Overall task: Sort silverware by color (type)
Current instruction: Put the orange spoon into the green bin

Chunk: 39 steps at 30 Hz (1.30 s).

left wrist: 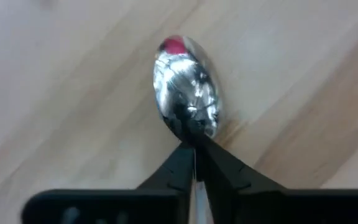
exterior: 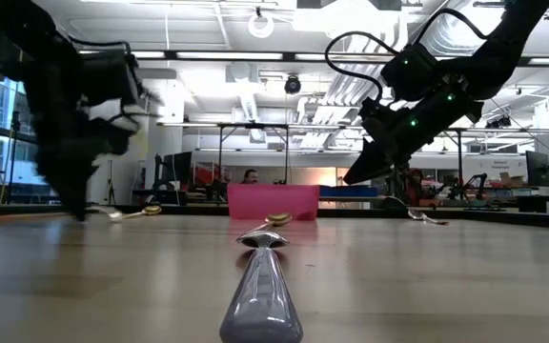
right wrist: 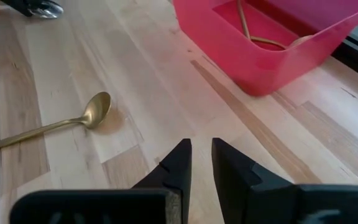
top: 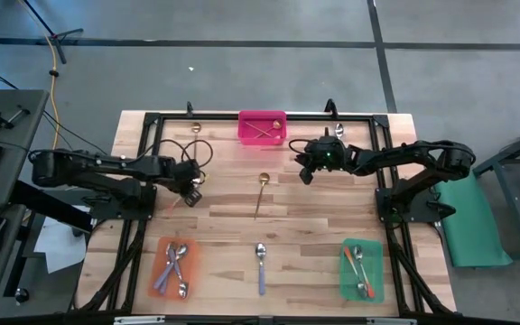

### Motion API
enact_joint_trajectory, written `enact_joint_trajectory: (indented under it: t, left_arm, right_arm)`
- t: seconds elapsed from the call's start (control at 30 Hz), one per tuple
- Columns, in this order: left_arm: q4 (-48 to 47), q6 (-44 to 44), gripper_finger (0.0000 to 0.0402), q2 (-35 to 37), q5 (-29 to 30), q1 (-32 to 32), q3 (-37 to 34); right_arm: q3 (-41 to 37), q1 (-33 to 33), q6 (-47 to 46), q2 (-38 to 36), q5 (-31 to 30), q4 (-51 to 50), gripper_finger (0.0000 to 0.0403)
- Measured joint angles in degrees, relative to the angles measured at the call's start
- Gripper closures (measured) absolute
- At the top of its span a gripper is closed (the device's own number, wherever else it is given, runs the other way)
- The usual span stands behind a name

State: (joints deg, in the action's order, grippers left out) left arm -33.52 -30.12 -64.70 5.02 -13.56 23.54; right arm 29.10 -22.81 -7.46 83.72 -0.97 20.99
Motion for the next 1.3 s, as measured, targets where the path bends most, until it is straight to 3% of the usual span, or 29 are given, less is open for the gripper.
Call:
enact_joint_trajectory:
  t: [0.2, 0.47, 0.8, 1.03, 1.3]
  left_arm:
    - [19.8, 5.3, 0.0393, 1.7, -2.6, 0.6, -1.2]
    - [65.4, 11.4, 0.0396, -0.5, -14.3, -0.4, -6.7]
    - [95.8, 19.3, 0.0397, -10.7, -20.6, -0.3, -6.9]
    - [105.1, 19.8, 0.0398, -17.2, -23.3, -0.3, -3.7]
    - [108.7, 20.2, 0.0398, -20.4, -24.0, -0.2, -1.4]
  right_arm:
    - [0.0, 1.1, -1.2, 0.0, -0.6, 0.5, 0.0355]
    - [0.0, 11.1, -2.5, 0.0, -0.9, 9.4, 0.0348]
    - [1.5, 17.4, -4.5, 5.8, 1.7, 31.2, 0.0256]
    - [11.6, 17.7, -4.5, 15.3, 3.9, 32.8, 0.0202]
    - [20.0, 17.6, -4.0, 20.8, 5.7, 32.7, 0.0203]
